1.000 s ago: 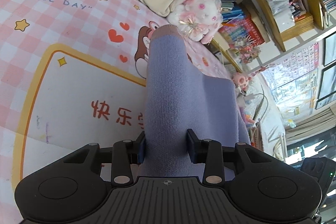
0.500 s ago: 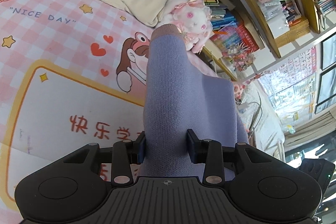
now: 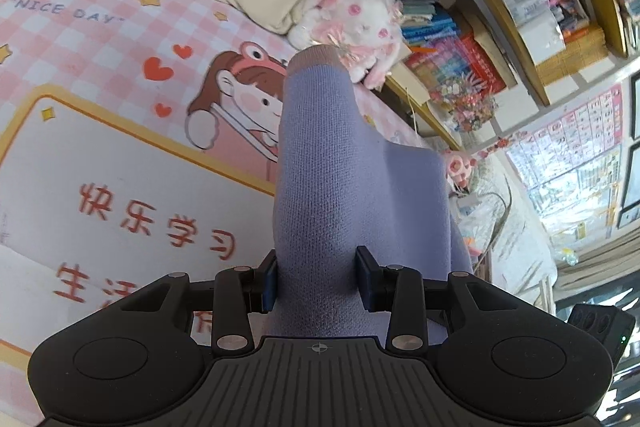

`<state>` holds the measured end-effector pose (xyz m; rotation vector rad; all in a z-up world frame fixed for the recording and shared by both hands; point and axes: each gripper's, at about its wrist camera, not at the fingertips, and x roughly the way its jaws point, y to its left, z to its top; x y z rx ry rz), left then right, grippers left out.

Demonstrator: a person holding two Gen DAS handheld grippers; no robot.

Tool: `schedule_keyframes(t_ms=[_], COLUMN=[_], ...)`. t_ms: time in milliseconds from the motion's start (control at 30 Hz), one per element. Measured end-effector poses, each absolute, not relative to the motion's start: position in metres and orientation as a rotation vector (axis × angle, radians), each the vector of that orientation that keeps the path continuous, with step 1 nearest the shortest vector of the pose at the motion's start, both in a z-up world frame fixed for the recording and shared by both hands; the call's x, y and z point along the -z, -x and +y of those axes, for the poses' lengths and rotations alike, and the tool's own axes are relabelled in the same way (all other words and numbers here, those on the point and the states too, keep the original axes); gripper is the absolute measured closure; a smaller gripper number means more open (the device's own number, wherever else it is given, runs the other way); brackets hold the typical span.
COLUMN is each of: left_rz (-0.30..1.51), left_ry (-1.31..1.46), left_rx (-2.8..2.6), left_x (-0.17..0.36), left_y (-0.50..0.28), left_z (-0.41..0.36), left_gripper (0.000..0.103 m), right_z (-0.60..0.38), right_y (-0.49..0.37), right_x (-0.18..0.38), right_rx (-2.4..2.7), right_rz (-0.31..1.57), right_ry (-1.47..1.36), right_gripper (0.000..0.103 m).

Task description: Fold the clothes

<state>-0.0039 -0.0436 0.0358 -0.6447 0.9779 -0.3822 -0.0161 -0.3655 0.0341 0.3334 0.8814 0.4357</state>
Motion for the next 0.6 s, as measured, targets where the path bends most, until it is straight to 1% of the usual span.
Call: schedule_keyframes(t_ms=[300,600], left_rz=[0.949,0.95], left_ry=[0.649,0.663], left_rx=[0.38,0.388], left_x=[-0.041,-0.041], left_y=[-0.003,-0.022], left_z=[-0.06,-0.045], left_gripper=[0.066,0.066], right_z=[-0.383,-0.371], right_y=[0.008,-0.012], right_x=[-0.041,-0.044], right_rx=[-0.454,-0.461], right_rz=[0.847,0.852], right_ry=[-0.338,-0.316], right_gripper=[0.081,0.081])
